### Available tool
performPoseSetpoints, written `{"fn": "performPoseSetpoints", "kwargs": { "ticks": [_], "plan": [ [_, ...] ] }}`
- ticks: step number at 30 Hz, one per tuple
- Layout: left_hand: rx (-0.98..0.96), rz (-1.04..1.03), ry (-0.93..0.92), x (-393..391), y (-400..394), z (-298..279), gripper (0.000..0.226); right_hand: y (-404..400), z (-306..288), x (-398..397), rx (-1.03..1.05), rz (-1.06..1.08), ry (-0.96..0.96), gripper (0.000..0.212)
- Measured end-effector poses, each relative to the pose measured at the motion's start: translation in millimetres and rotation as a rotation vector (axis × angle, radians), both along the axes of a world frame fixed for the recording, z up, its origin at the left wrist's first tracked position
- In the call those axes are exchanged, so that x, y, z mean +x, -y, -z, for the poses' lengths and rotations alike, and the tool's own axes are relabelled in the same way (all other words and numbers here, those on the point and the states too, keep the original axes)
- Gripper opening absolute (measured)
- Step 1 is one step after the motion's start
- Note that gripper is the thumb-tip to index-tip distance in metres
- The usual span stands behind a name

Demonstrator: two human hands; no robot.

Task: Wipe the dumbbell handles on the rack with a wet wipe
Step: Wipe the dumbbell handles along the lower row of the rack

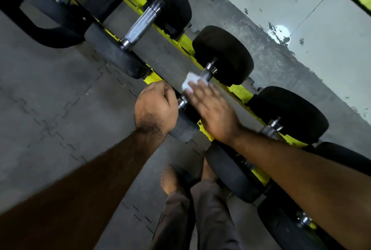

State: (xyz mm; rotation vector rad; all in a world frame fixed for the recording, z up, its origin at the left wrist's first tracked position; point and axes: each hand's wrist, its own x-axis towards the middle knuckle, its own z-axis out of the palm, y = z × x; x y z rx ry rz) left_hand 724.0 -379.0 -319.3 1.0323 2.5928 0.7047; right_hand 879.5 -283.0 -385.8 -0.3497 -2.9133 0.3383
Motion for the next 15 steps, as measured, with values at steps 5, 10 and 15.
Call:
{"fn": "performPoseSetpoints", "kwargs": {
  "ticks": [5,10,15],
  "plan": [
    [-0.009,-0.01,-0.006,1.0,-0.1,-2.2,0.033,-18.4,-7.5,2.0,0.044,0.027,0.052,0.07],
    [-0.002,-0.005,-0.004,1.9,0.5,-3.0,0.03,-1.4,-17.1,-9.8,-0.066,0.211,0.08,0.079],
    [-0.004,0.003,-0.008,1.5,1.1,-1.2,0.029,-16.6,-17.6,-7.8,-0.048,0.315,0.179,0.086]
  ]
}}
